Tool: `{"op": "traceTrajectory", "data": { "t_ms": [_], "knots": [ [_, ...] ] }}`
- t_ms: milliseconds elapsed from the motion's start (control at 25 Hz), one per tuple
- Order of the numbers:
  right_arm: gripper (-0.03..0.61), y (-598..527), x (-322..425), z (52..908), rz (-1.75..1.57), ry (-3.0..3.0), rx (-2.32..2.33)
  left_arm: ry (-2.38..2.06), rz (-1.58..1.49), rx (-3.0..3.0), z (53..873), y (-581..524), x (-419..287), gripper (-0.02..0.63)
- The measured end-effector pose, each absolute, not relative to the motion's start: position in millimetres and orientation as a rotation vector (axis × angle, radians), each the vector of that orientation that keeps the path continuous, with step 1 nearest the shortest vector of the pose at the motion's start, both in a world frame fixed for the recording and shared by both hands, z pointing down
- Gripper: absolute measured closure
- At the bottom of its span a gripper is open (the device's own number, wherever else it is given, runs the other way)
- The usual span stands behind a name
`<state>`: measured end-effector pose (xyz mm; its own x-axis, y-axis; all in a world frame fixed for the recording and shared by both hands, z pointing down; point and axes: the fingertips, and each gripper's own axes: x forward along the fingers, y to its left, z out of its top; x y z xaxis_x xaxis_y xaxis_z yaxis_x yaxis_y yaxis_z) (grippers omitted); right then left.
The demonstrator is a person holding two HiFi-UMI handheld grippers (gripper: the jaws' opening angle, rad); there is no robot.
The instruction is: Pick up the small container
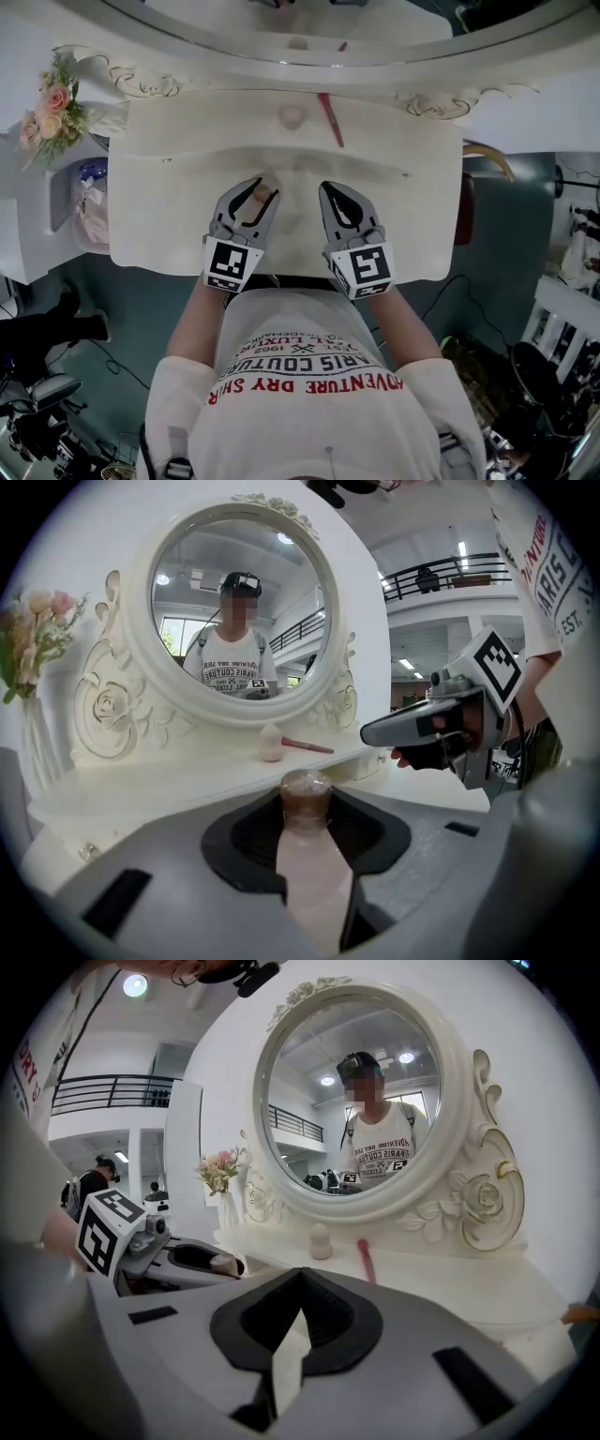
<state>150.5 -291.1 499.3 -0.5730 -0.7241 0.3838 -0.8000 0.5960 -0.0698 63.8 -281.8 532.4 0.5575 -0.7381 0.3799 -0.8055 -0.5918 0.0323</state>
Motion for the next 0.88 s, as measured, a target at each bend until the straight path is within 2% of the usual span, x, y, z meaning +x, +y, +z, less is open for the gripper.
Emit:
{"op": "traceTrajectory", "data": {
  "t_ms": [880],
  "knots": [
    [0.580,-287.6,175.7,378.2,0.075,-2.620,1.460,-1.603,0.357,2.631,362.2,-262.1,21.9,0.468]
  ]
}}
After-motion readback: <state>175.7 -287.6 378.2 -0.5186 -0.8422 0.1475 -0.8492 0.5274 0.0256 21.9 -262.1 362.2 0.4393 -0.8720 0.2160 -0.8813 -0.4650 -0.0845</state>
